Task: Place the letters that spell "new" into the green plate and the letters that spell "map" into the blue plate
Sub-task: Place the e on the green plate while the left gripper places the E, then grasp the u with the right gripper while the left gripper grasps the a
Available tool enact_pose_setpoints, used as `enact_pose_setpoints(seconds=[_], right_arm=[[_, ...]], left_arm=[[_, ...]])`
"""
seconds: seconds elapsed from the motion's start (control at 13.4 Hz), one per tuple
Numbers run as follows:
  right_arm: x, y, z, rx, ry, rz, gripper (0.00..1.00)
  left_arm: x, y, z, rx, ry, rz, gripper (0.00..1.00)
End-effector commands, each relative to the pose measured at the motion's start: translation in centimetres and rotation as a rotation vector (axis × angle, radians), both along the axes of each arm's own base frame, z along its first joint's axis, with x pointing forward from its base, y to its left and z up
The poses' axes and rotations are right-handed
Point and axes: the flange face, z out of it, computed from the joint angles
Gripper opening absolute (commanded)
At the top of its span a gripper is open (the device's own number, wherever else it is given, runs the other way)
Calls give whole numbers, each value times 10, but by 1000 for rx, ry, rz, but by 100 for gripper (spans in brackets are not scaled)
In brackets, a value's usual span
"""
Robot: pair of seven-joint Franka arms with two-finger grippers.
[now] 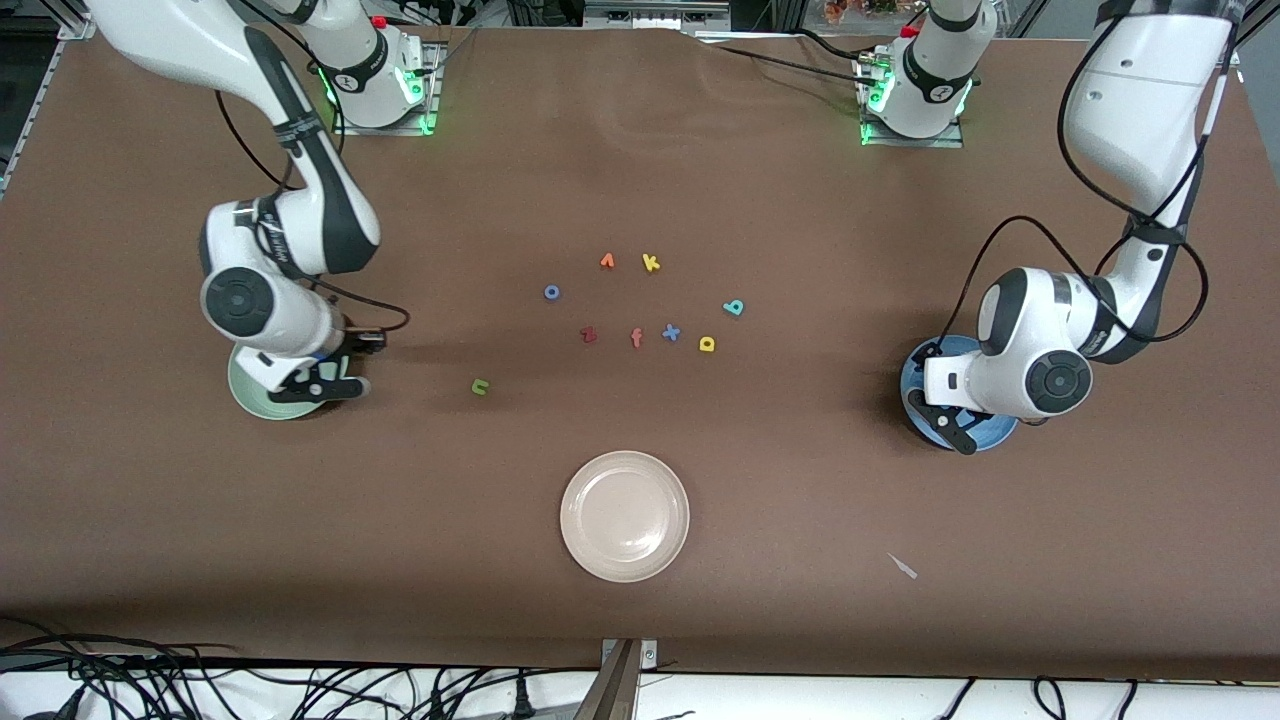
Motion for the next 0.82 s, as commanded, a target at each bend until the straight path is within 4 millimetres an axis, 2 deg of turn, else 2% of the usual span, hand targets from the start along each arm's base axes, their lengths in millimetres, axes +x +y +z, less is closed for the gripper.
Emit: enact_pose_setpoints(seconds=[0.0, 0.07, 0.22, 0.3, 0.37, 0.45, 0.6, 0.67, 0.75], right_arm=[[-26, -45, -8, 10, -40, 67, 8], [-34, -55, -19, 13, -62, 75, 8], [-48, -70, -39, 20, -95, 119, 11], [-47, -78, -39, 20, -95, 125, 34], [-44, -79, -34, 23, -100, 120, 87], [-40, -78, -27, 24, -91, 119, 100], [-24, -71, -7, 20, -39, 119, 100], [-16, -61, 1, 20, -18, 117, 100], [-9, -42, 11, 39, -13, 143, 100]], left_arm=[[-2, -23, 43, 29, 12, 33, 100], [-3, -46, 50, 40, 13, 87, 100], [-11, -105, 61, 68, -4, 259, 100], [-20, -139, 63, 87, -6, 361, 100], [-27, -162, 63, 108, -11, 462, 100], [-31, -180, 60, 113, -16, 527, 100], [-40, -223, 52, 95, -55, 602, 100], [-50, -246, 44, 103, -66, 638, 100], [-53, -261, 33, 95, -75, 685, 100]])
